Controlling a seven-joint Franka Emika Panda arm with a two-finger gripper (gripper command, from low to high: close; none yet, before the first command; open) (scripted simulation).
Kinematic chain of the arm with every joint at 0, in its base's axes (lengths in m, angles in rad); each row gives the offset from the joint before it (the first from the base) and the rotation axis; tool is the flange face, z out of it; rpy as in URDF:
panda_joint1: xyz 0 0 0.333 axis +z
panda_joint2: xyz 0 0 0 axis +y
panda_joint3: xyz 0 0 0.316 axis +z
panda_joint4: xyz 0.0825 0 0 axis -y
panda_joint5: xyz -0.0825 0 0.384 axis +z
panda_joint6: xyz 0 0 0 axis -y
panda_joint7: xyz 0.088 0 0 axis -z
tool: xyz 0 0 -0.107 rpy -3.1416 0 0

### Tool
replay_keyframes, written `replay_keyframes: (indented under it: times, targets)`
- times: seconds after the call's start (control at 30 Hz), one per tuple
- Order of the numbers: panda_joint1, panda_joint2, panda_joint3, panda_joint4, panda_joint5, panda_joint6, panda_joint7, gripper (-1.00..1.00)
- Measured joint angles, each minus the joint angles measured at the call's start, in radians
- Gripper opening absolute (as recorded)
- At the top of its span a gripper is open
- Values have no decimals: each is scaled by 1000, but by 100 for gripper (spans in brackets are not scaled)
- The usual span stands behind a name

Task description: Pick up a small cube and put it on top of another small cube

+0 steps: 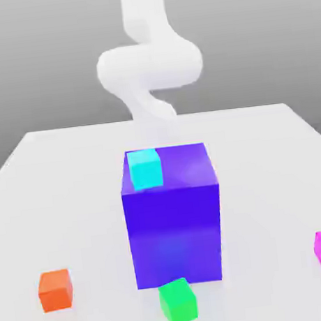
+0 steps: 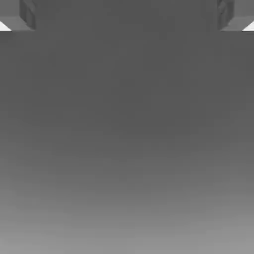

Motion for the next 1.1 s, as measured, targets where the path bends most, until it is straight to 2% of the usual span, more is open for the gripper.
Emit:
replay_keyframes:
  times: [0.2, 0.53, 0.7, 0.83, 1.0, 1.03, 1.1]
  targets:
    - [146, 224, 10, -41, 37, 92, -190, 0]
    - [319, 586, 100, -107, 63, 243, -473, 0]
    - [423, 768, 143, -140, 8, 320, -567, 0]
    - [471, 914, 163, -166, -85, 379, -606, 0]
    - [529, 1096, 116, -144, -165, 506, -577, 0]
    - [539, 1128, 104, -137, -171, 531, -573, -100]
    - [539, 1128, 104, -137, -171, 531, -573, -100]
